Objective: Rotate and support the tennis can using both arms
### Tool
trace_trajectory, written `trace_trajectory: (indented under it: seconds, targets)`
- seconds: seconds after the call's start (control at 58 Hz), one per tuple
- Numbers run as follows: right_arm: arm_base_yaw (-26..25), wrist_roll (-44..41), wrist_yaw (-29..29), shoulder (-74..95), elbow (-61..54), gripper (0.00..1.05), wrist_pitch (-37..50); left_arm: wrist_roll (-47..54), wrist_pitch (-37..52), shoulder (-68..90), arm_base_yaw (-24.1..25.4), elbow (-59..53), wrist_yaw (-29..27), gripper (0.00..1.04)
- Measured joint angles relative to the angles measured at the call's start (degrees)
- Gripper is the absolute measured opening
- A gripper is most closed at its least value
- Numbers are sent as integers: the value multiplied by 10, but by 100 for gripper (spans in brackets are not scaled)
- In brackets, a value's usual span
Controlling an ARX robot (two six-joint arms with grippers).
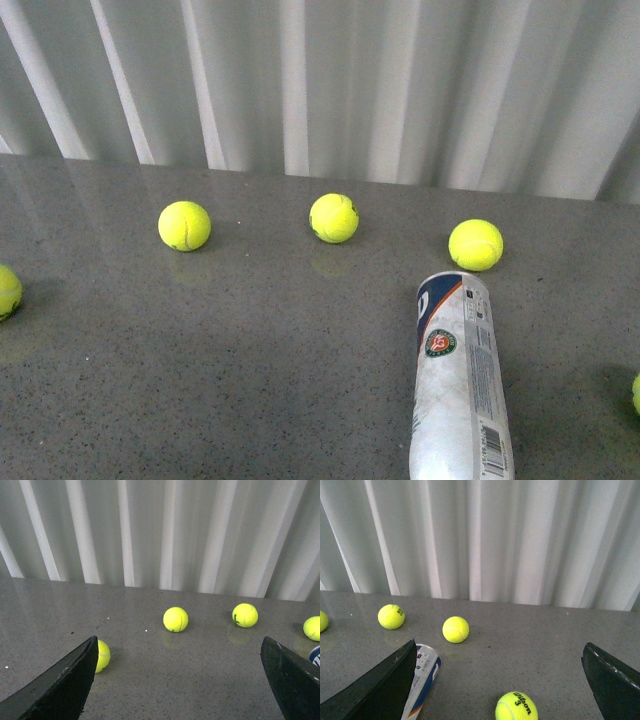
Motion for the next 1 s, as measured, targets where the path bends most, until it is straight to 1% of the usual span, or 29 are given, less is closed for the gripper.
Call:
trace_trajectory:
  seconds: [1.0]
  targets:
    - [0,0,0,0,0,97,0,0,0,0,0,0,0,98]
